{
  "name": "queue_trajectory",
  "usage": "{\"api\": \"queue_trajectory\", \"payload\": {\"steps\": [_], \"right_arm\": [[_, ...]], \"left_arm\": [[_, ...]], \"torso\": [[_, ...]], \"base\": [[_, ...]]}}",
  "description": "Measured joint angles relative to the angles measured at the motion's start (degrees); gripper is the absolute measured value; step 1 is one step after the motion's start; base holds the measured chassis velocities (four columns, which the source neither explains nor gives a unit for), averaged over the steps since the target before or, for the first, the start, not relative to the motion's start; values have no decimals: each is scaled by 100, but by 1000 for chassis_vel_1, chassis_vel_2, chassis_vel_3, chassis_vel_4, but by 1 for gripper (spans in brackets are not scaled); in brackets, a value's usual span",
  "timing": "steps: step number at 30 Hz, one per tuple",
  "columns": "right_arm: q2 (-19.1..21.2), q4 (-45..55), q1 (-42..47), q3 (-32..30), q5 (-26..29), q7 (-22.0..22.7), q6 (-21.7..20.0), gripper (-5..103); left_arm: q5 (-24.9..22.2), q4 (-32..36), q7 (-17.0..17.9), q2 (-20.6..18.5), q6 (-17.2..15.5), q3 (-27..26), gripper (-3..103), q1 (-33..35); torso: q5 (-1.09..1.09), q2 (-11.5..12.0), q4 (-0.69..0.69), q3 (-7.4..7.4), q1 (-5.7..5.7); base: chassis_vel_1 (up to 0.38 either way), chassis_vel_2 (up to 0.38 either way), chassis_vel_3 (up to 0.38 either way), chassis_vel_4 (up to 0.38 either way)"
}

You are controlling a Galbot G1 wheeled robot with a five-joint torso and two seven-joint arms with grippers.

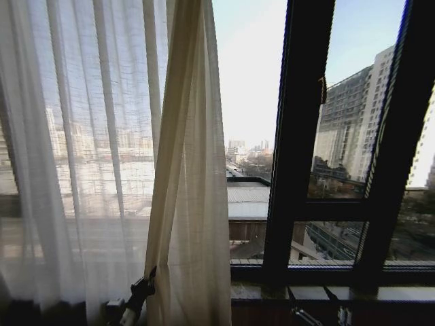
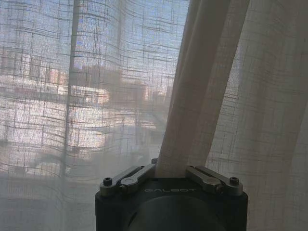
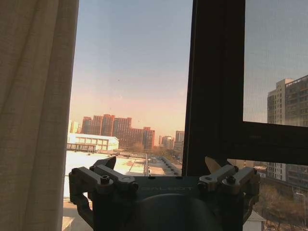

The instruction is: Open the curtains by pulling them apart, changing their state from closed to fully open.

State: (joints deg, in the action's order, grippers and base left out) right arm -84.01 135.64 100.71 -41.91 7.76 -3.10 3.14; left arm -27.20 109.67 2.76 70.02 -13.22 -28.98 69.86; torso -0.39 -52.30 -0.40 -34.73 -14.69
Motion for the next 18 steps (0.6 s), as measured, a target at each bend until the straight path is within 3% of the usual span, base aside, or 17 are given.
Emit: {"api": "queue_trajectory", "payload": {"steps": [18], "right_arm": [[-61,-40,15,74,27,-69,140,100]], "left_arm": [[2,58,-9,7,6,-26,0,58]], "torso": [[-2,0,1,0,0]], "base": [[26,33,-29,-30]]}}
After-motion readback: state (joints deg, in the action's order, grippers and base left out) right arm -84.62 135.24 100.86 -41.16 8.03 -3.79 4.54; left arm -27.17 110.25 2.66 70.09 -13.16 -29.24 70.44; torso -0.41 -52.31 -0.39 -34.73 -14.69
